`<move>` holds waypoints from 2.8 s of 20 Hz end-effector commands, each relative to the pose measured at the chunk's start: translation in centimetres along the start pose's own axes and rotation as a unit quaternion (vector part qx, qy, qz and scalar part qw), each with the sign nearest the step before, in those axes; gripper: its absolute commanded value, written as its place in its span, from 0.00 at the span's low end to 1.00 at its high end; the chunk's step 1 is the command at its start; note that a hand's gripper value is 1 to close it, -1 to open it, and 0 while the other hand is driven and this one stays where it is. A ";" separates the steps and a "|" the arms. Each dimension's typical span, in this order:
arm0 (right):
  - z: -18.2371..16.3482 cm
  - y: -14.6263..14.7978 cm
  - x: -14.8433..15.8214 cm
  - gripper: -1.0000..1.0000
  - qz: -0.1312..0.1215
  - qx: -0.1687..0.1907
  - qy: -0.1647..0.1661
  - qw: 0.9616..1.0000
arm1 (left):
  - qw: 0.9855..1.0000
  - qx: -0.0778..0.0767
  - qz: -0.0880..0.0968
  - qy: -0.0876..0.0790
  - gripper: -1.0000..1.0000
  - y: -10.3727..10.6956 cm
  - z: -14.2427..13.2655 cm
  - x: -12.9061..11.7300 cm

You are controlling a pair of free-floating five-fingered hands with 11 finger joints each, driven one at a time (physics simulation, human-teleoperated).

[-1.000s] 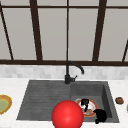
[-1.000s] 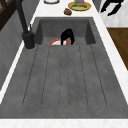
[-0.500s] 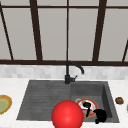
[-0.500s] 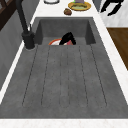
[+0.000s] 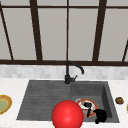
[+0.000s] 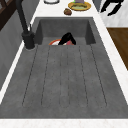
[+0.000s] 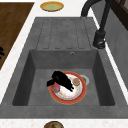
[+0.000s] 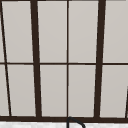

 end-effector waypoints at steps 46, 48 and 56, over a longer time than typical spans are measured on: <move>0.0 0.0 0.0 0.50 0.000 0.000 0.000 1.000 | 0.998 0.012 -0.053 -0.025 1.00 16.0 11.2 22.1; 0.0 0.0 0.0 0.50 0.000 0.000 0.000 1.000 | 0.998 0.012 -0.053 -0.025 1.00 17.0 12.6 23.2; 0.0 0.0 0.0 0.50 0.000 0.000 0.000 1.000 | 0.998 0.017 -0.056 -0.019 1.00 19.4 19.0 26.6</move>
